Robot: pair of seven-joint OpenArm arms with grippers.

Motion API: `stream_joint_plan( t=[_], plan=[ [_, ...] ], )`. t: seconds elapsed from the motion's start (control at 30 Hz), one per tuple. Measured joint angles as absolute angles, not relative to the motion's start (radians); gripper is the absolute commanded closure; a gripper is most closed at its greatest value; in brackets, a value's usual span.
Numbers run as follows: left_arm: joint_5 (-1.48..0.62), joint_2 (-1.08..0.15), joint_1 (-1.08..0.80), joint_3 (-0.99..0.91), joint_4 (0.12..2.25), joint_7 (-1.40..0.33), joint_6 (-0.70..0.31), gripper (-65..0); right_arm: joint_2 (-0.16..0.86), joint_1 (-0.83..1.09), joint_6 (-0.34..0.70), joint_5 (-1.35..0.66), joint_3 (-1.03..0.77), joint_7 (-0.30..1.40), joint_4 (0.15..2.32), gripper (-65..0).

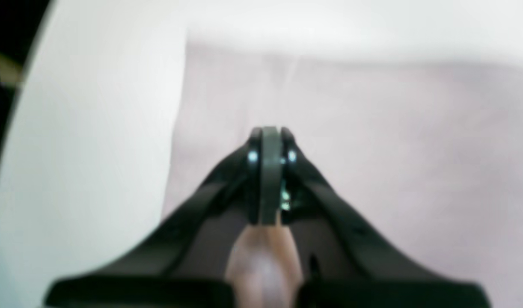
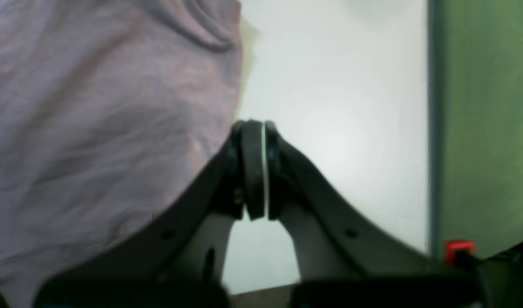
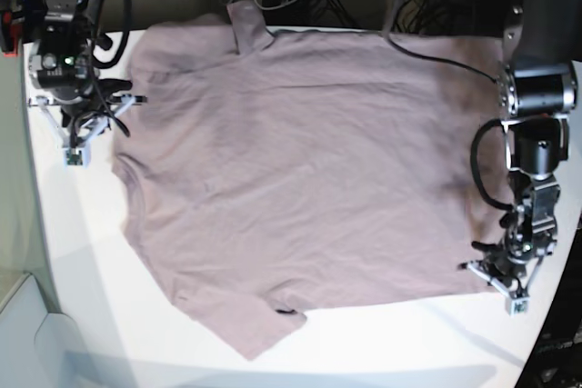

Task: Layout the t-shirt on the table in an organized manner, then fold the t-shirt properly
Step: 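Pull the shirt hem corner with the left gripper outward, then grasp the shirt sides with both grippers and pull them apart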

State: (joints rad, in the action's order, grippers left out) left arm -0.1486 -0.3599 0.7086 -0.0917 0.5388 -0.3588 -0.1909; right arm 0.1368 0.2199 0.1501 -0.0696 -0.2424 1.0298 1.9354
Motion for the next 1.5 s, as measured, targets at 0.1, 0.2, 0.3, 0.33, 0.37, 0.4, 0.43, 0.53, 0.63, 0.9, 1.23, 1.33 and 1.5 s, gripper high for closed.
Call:
stream_joint_plan(
  t=[0.1,0.2,0.3,0.33,0.37,0.4,0.43,0.53,0.63,0.9,1.23,1.33,1.5],
  plan=[
    [-0.147,-0.344,0.689,-0.096,0.666,-0.52,-0.19,-0.2,0.129,0.21,0.15,-0.074,-0.232,1.032,1.935,0.0],
    [-0.151,-0.336,0.599,-0.096,0.838,-0.693,-0.194,-0.2,0.114,0.184,0.15,-0.068,-0.184,1.024,1.934,0.0],
    [-0.144,-0.333,0.439,-0.101,1.047,-0.807,-0.192,-0.2,0.115,0.156,0.152,-0.062,-0.134,1.041,1.93,0.0],
    [-0.154,-0.332,0.381,-0.12,1.111,-0.831,-0.202,-0.2,0.115,0.139,0.152,-0.057,-0.122,1.044,1.927,0.0],
    [-0.152,-0.325,0.316,-0.153,1.181,-0.856,-0.203,-0.2,0.116,0.119,0.152,-0.061,-0.11,1.032,1.921,0.0],
    [-0.143,-0.319,0.254,-0.19,1.251,-0.876,-0.204,-0.2,0.115,0.096,0.152,-0.068,-0.1,1.027,1.905,0.0],
    [-0.144,-0.319,0.206,-0.222,1.312,-0.894,-0.201,-0.2,0.113,0.071,0.153,-0.07,-0.093,1.027,1.88,0.0],
    [-0.138,-0.293,0.081,-0.309,1.496,-0.961,-0.204,-0.2,0.118,0.017,0.153,-0.064,-0.089,1.025,1.786,0.0],
    [-0.15,-0.274,-0.038,-0.363,1.653,-1.011,-0.208,-0.2,0.118,-0.039,0.153,-0.062,-0.089,1.028,1.684,0.0],
    [-0.151,-0.252,-0.199,-0.398,1.629,-1.018,-0.207,-0.2,0.136,-0.174,0.153,-0.068,-0.086,0.971,1.495,0.0],
    [-0.155,-0.263,-0.196,-0.438,1.538,-0.934,-0.207,-0.2,0.139,-0.379,0.153,-0.067,0.016,0.875,1.255,0.0],
    [-0.154,-0.264,-0.195,-0.437,1.514,-0.885,-0.207,-0.2,0.142,-0.44,0.153,-0.062,0.015,0.8,1.101,0.0],
    [-0.154,-0.266,-0.185,-0.437,1.5,-0.873,-0.206,-0.2,0.175,-0.521,0.158,-0.08,0.015,0.599,0.816,0.0]
  ],
)
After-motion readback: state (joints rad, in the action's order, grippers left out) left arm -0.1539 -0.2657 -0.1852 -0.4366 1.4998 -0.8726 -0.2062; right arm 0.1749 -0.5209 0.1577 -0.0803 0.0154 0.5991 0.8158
